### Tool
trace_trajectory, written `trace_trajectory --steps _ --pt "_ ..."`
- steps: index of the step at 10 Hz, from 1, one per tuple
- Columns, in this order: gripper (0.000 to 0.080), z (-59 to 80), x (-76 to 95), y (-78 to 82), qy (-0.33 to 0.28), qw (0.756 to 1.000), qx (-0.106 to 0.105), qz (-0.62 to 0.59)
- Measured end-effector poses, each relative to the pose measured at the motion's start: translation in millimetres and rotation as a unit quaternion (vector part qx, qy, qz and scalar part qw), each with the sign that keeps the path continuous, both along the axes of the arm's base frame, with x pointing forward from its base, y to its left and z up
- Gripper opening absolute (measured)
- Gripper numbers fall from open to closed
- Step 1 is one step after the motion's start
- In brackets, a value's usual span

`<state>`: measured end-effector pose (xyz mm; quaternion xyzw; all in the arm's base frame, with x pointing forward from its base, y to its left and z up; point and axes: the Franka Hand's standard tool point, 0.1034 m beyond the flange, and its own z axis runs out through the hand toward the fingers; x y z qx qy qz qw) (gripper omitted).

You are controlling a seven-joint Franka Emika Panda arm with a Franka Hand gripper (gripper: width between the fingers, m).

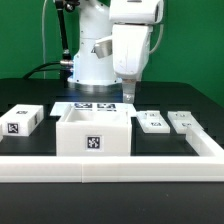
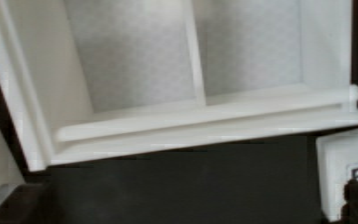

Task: Assemble cabinet

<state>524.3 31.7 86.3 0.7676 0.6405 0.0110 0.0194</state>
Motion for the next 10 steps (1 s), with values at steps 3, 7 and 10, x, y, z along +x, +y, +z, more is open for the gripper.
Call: trace_trajectory --steps 3,7,10 --pt "0.0798 -8.3 -20.9 -13.9 0.001 1.000 -0.002 0.027" --pt "0.0798 -10.6 -22.4 -14.8 0.002 1.000 -0.001 0.031" --pt "0.0798 -29.4 -51.5 -23.3 0.001 0.999 0.004 0.039"
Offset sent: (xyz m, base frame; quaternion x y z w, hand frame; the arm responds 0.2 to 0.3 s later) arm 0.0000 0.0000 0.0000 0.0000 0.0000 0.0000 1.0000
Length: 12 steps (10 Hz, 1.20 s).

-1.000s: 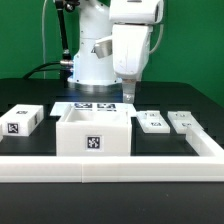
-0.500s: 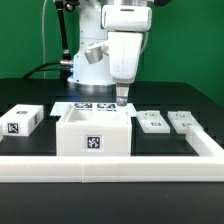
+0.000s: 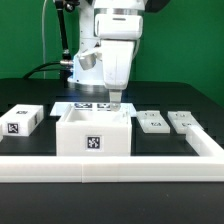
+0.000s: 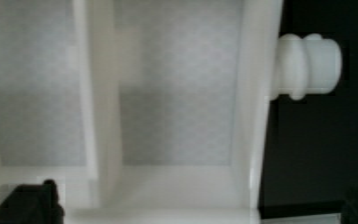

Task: Assemble cabinet

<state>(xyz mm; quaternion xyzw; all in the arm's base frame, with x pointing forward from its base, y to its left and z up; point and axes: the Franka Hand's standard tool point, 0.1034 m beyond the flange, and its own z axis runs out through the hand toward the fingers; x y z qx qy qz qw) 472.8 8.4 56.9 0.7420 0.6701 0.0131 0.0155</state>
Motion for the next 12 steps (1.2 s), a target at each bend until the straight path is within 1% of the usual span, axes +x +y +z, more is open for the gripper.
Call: trace_trajectory --steps 2,4,5,7,8,9,10,11,12 --pt "0.0798 -14.6 -12.7 -3.8 0.001 1.000 0.004 -0.005" --pt "0.0798 -25.3 -16.7 -3.6 0.005 1.000 0.007 -0.007" --pt "0.0798 -29.2 -18.4 -4.0 0.008 1.000 0.007 -0.008" --pt "0.0798 -29.6 -18.1 -4.2 0.008 1.000 0.007 -0.011" --pt "0.0688 -29.7 -18.1 -4.3 0.008 1.000 0.007 -0.011" --pt "0.0551 -29.7 -18.2 -4.3 0.008 1.000 0.007 -0.011" --pt "0.0551 -29.7 -18.2 -4.3 0.008 1.000 0.007 -0.011" --pt "0.0369 -29.8 -18.2 -4.3 0.008 1.000 0.007 -0.011" --pt "0.0232 -29.8 -18.2 -4.3 0.008 1.000 0.007 -0.011"
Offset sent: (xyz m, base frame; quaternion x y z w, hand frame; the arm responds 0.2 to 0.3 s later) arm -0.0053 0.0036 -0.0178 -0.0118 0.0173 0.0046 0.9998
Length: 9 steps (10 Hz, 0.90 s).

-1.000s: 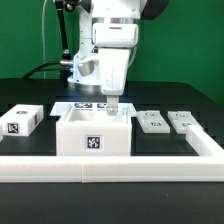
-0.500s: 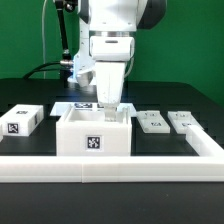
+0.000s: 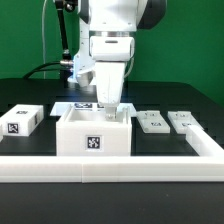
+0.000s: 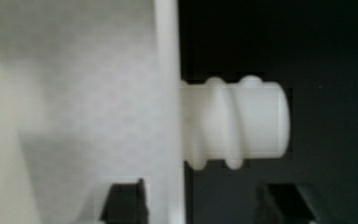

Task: Assemble cabinet

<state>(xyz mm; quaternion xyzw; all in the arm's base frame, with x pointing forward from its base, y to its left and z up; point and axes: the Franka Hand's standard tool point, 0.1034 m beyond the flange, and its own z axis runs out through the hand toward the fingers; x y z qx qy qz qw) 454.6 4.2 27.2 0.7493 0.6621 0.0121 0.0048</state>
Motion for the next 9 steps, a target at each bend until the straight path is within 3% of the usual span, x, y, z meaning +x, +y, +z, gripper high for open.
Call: trace_trajectory --steps 1,2,3,9 --pt "0.0232 0.0 0.0 0.0 0.000 1.000 0.000 0.000" --pt "0.0056 0.0 0.0 0.1 0.000 1.000 0.000 0.000" --pt "0.0034 -0.1 -0.1 0.0 0.000 1.000 0.000 0.000" --pt "0.0034 -0.1 -0.1 -0.1 0.000 1.000 0.000 0.000"
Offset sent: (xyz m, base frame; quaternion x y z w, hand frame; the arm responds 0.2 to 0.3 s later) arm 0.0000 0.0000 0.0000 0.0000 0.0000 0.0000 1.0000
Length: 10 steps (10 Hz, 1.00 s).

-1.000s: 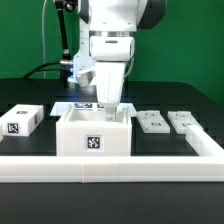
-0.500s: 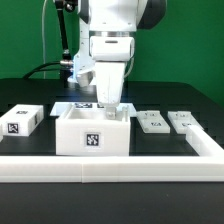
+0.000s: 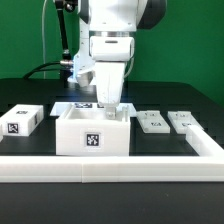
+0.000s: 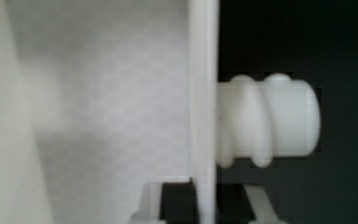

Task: Assemble cabinet

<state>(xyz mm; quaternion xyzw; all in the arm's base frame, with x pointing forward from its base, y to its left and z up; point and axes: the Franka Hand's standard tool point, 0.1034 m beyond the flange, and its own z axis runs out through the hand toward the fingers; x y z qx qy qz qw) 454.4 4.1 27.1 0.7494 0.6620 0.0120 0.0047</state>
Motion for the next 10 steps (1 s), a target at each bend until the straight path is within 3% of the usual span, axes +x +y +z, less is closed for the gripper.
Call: trace_trajectory --steps 2,4,7,10 --pt "0.0034 0.4 8.1 1.4 0.001 1.000 -0.003 0.013" --pt "0.0034 0.3 31.3 8.7 -0.012 1.000 -0.001 0.019" --pt "0.0034 0.9 57.4 33.5 -0.027 0.999 0.004 0.025" --pt "0.0034 0.9 56.8 31.3 -0.027 0.999 0.004 0.024"
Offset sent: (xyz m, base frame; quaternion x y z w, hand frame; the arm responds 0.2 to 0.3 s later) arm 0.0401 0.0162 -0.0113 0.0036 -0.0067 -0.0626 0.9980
